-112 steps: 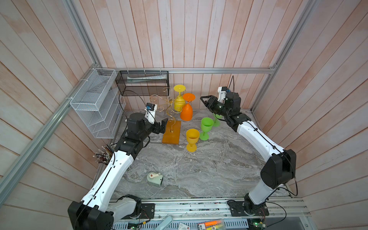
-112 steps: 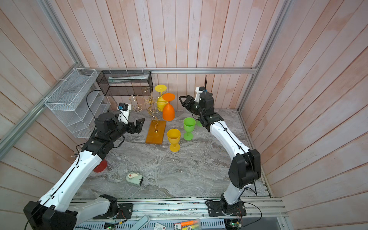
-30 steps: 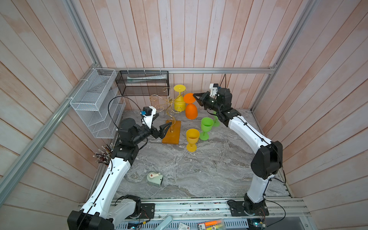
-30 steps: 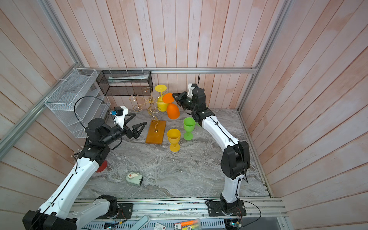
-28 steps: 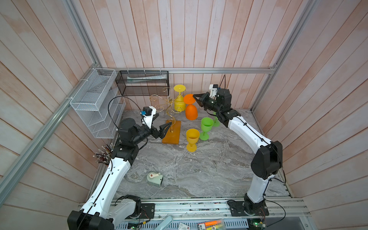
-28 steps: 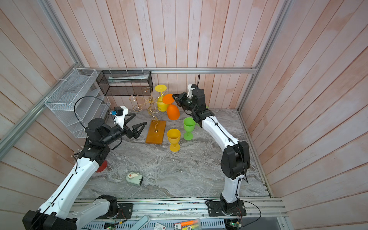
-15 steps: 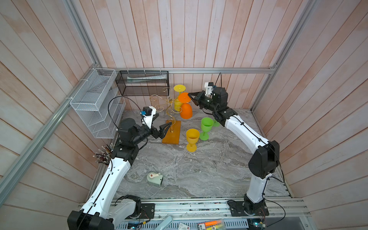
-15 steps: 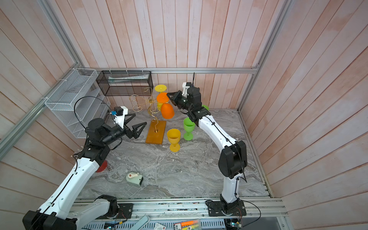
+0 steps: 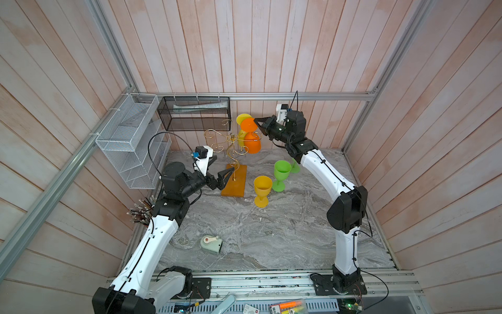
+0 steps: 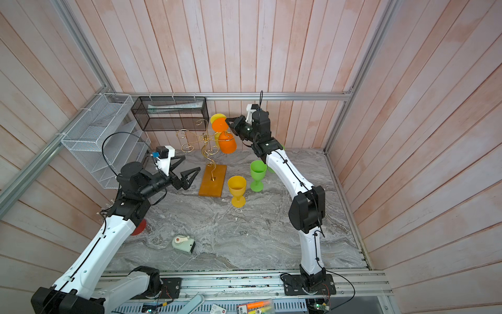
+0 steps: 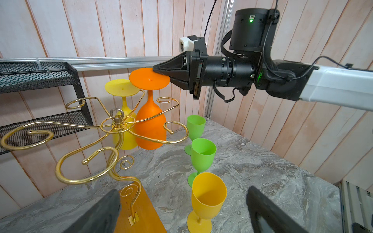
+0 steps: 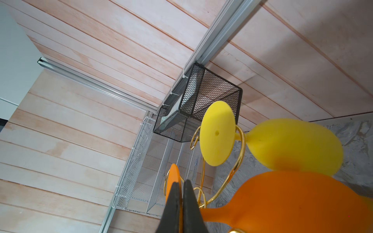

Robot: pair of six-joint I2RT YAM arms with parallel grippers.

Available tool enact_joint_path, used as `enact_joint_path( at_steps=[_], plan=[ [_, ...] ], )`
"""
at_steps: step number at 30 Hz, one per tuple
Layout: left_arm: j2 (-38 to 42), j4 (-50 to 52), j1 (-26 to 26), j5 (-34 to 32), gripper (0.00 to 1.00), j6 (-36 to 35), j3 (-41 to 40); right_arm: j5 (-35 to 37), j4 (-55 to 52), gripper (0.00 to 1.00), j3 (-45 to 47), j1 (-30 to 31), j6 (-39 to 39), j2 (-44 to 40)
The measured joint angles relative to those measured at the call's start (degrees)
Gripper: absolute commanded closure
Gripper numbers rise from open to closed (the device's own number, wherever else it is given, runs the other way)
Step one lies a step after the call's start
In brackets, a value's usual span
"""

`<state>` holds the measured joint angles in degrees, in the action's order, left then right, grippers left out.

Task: Take the wine glass off the wine glass rack
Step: Pick up the wine glass from the wine glass rack.

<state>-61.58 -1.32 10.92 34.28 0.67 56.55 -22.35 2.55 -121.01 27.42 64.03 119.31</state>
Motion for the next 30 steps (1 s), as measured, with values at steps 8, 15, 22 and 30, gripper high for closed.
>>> enact_joint_path(
  at_steps=[8,15,22,30],
  plan=[
    [0.2,0.0,0.0,0.0,0.01,0.0,0.0,0.6,0.1,1.00,-1.0,-3.1,0.1,0.7],
    [0.2,0.0,0.0,0.0,0.01,0.0,0.0,0.9,1.4,1.00,1.5,-5.6,0.3,-0.3],
    [0.2,0.0,0.0,0.0,0.01,0.0,0.0,1.4,2.1,1.00,8.2,-8.6,-0.1,-4.5],
    [0.1,0.1,0.0,-0.2,0.00,0.0,0.0,3.2,2.6,1.00,16.2,-11.0,-3.9,-14.2]
  ],
)
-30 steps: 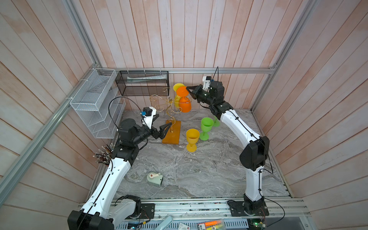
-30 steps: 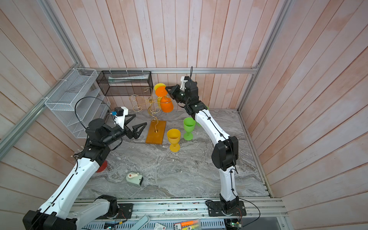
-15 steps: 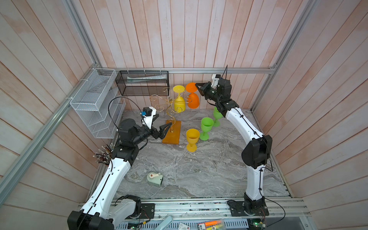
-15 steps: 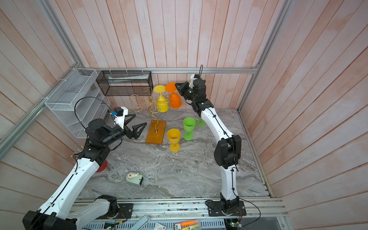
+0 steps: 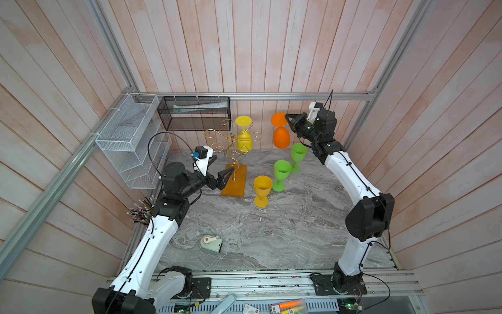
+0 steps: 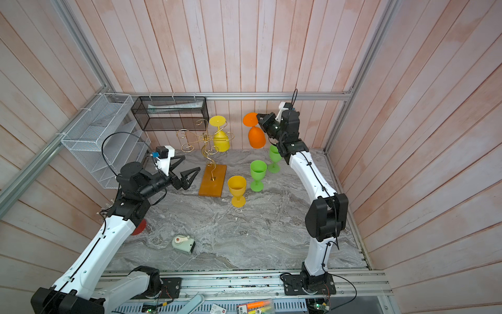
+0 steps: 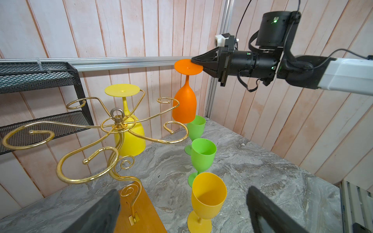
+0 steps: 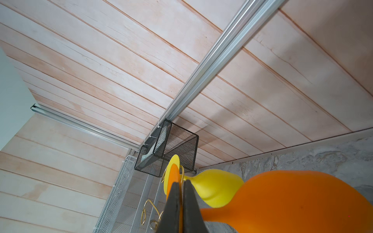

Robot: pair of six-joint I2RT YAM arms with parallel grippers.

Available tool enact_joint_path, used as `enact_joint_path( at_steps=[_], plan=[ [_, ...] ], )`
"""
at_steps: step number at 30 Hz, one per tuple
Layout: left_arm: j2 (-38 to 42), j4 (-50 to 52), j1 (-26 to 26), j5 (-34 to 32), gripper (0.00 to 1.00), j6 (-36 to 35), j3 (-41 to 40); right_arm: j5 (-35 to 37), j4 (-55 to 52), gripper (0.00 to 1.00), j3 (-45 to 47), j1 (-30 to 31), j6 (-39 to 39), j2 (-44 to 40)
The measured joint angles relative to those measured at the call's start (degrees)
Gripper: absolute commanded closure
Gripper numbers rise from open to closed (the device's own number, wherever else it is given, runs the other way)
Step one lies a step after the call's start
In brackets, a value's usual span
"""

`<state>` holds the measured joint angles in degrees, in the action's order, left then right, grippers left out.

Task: Take the wine glass off the wine glass rack
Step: Pick up the wine glass from the wine glass rack, then place the wine glass at the center of the table.

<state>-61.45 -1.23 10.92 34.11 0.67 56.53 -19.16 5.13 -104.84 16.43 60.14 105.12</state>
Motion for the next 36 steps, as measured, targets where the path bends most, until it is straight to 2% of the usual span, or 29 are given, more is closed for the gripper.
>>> enact_joint_path(
  at_steps=[9,15,19,26,36],
  plan=[
    [-0.3,2.8,1.4,-2.4,0.00,-0.2,0.6,1.7,0.0,1.00,12.7,0.0,-7.9,-13.8],
    [-1.2,7.7,2.8,-6.0,0.00,-0.6,5.8,5.1,-1.0,1.00,22.0,2.9,-15.5,-24.3],
    [-1.6,10.4,2.8,-7.6,0.00,-0.1,8.8,8.6,-2.0,1.00,25.6,8.7,-22.2,-30.0],
    [-0.7,16.4,2.8,-10.4,0.00,4.2,9.3,14.7,-2.9,1.00,30.5,19.0,-32.9,-35.7],
    [6.0,28.7,2.9,-15.1,0.00,14.5,9.3,25.5,-3.9,1.00,37.1,36.2,-47.4,-37.1]
  ],
)
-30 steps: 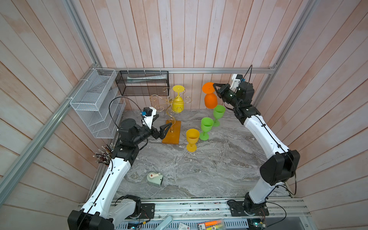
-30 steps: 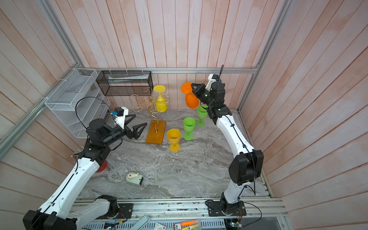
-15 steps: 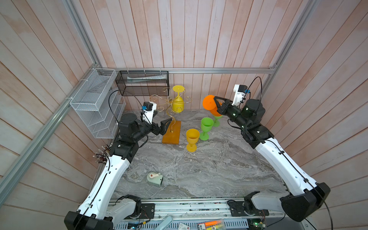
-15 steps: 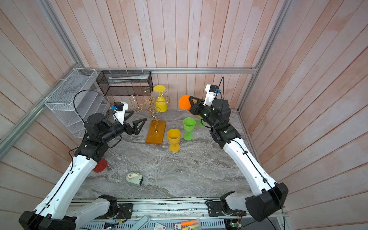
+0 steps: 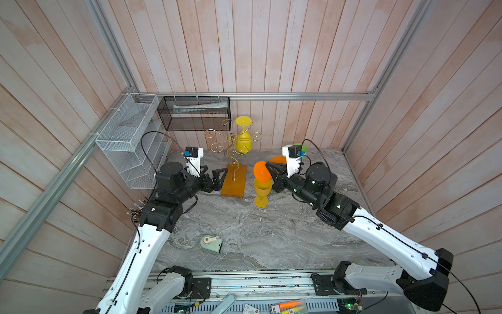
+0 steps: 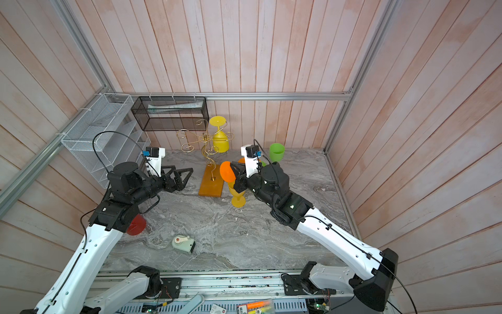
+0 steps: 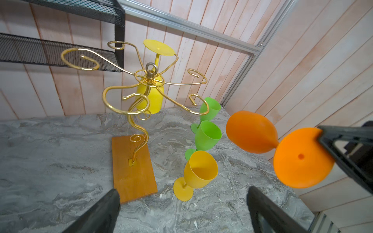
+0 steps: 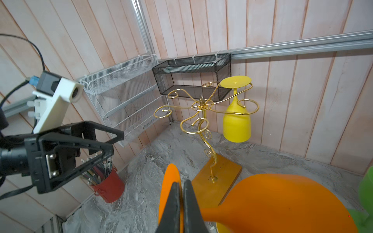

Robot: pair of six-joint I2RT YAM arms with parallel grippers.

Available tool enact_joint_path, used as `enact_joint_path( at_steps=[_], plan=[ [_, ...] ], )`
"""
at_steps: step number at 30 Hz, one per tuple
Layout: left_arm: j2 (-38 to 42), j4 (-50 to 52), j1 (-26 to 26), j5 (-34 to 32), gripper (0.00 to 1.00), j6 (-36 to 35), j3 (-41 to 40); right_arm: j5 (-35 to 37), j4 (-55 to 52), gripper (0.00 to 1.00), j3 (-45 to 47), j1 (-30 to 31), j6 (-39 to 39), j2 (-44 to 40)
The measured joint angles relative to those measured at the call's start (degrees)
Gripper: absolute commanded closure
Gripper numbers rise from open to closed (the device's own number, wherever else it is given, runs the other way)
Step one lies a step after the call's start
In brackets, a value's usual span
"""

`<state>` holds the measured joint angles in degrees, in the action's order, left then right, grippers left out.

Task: Take the wine glass off the wine glass rack
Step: Place the wine glass at the center of the table.

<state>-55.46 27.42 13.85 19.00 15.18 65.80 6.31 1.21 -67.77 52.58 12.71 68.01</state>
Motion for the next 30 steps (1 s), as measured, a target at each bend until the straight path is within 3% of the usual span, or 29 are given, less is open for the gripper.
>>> enact_joint_path(
  at_steps=[14,30],
  plan=[
    [6.8,13.3,0.0,3.6,0.00,23.8,-7.0,14.0,0.8,1.00,5.0,17.1,-16.9,1.8],
    [2.8,24.0,0.9,6.3,0.00,48.0,-3.9,18.1,4.3,1.00,6.8,19.8,-24.7,2.7]
  ],
)
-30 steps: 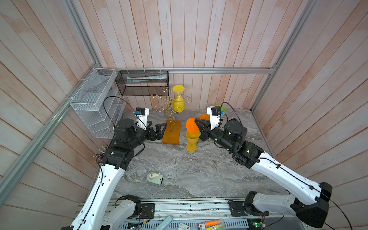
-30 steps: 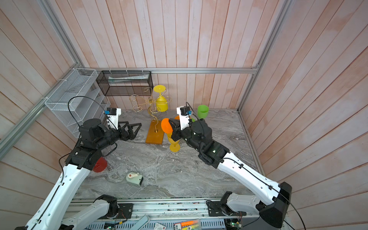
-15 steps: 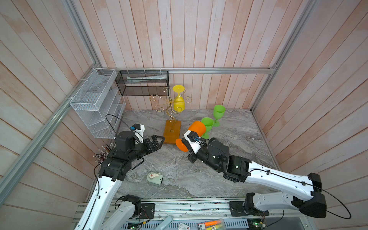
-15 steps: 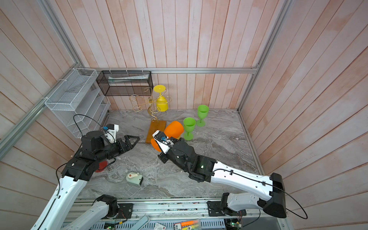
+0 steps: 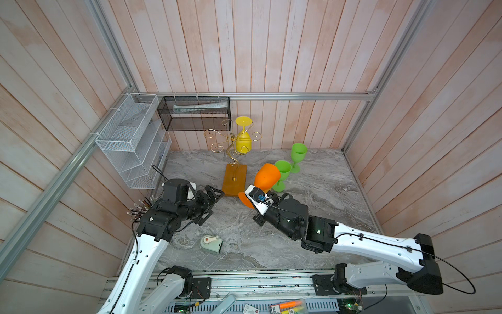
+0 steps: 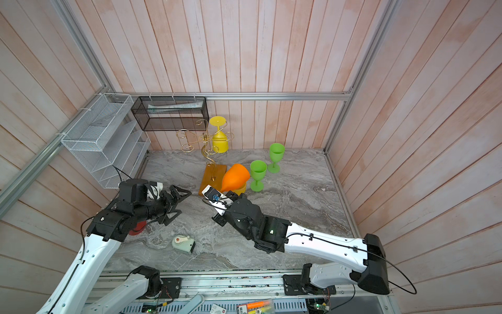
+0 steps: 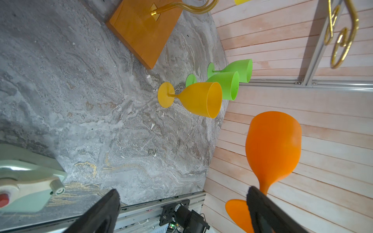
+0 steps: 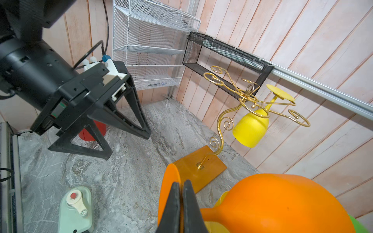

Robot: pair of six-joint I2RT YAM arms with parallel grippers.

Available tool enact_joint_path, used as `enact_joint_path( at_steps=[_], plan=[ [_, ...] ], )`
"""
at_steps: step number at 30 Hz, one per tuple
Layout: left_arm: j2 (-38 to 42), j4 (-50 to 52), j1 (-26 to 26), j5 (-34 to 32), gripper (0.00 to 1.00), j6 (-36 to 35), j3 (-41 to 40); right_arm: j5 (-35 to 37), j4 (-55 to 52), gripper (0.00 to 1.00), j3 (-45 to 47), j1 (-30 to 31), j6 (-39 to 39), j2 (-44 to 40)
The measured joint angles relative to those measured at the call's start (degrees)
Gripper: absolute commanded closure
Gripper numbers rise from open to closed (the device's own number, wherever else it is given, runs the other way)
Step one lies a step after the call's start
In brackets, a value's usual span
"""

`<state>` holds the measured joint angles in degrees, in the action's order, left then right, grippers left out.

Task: Take the wine glass off the wine glass rack
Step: Place the wine glass at the center of the table.

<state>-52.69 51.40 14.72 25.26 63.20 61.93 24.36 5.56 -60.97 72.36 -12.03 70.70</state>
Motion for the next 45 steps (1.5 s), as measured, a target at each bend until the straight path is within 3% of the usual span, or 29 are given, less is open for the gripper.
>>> enact_joint_path(
  at_steps=[7,16,25,33,45],
  plan=[
    [-5.7,6.1,1.4,-0.5,0.00,7.1,4.1,1.5,2.3,1.00,2.2,1.7,-5.8,0.1],
    [-7.4,7.2,1.6,0.7,0.00,12.7,4.1,5.1,7.2,1.00,4.1,5.0,-15.0,3.1],
    [-9.4,5.5,1.6,3.6,0.18,16.0,3.9,6.8,11.6,1.00,6.8,5.8,-20.5,4.2],
    [-11.0,3.1,2.7,5.7,0.21,17.3,3.8,7.1,14.0,1.00,7.0,6.1,-23.0,5.2],
    [-11.5,-0.9,4.8,7.6,0.36,20.0,3.0,7.1,15.9,1.00,7.0,6.6,-24.9,8.1]
  ],
)
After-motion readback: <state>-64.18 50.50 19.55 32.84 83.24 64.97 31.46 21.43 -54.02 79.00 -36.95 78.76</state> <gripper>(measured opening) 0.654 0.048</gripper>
